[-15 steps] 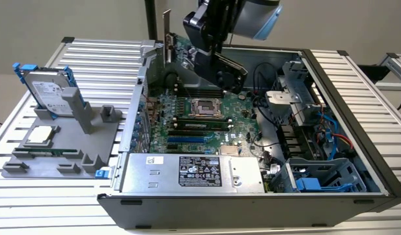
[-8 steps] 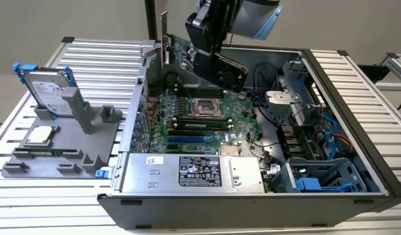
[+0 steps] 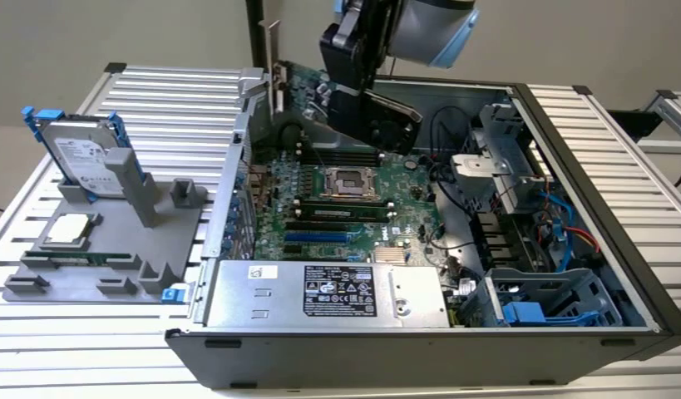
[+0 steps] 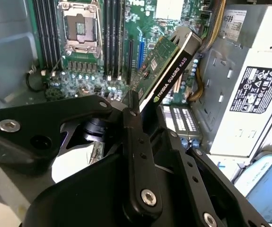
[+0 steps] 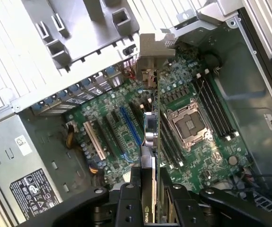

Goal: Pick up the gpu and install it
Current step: 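Insert the gpu into the slot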

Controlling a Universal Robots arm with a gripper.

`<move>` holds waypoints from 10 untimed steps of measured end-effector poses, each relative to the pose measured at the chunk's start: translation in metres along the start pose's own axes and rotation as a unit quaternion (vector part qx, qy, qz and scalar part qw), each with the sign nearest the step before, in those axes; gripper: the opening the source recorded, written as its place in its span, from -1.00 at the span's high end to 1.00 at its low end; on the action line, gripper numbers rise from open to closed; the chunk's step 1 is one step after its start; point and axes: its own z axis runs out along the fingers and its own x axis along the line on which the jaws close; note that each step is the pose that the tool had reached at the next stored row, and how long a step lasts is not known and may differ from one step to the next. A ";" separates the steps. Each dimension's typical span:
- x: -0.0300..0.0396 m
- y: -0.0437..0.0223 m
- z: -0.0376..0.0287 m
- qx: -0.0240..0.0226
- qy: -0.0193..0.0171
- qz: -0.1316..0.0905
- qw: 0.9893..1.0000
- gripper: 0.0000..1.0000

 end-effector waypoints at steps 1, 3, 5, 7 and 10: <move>0.0000 0.0000 0.0000 0.000 0.000 -0.005 1.000 1.00; 0.0000 0.0000 0.0000 -0.001 0.001 -0.015 1.000 1.00; 0.0000 0.0000 0.0000 -0.001 0.001 -0.025 1.000 1.00; 0.0000 0.0000 0.0000 -0.001 0.002 -0.036 0.999 1.00; 0.0000 0.0000 0.0000 -0.002 0.003 -0.051 0.999 1.00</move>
